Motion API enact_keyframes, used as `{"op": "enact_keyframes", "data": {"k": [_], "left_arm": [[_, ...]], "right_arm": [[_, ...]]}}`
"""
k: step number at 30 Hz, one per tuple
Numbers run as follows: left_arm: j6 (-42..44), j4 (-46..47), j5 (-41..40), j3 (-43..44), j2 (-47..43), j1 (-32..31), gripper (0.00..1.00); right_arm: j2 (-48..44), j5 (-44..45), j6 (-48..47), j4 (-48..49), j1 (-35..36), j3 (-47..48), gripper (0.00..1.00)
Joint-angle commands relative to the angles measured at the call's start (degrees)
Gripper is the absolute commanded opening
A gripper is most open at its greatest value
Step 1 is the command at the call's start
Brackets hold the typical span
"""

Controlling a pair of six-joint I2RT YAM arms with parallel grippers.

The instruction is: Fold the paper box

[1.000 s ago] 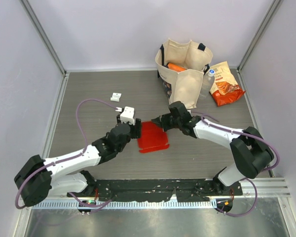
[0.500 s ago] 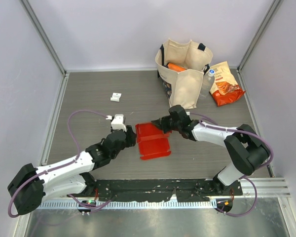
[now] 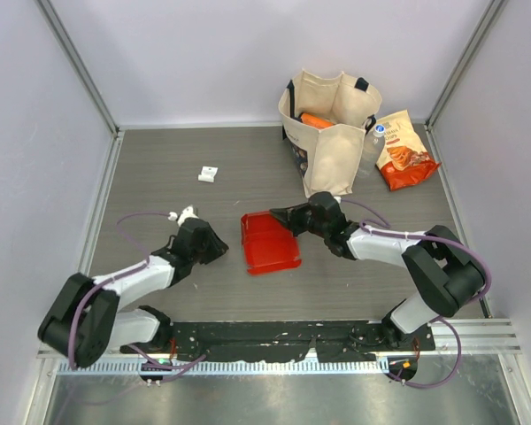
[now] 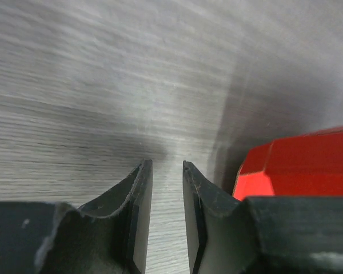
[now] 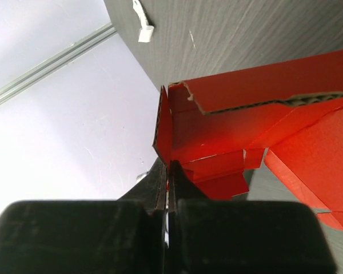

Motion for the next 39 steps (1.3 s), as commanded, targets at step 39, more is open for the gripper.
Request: {"op": "enact_keyframes", "data": {"k": [39], "left_arm": [[-10.0,31.1,19.2,0.1,14.9,3.9,0.22]], "right_arm": [[0.4,3.4,3.8,6.6,1.3,-0.6,0.0]]}}
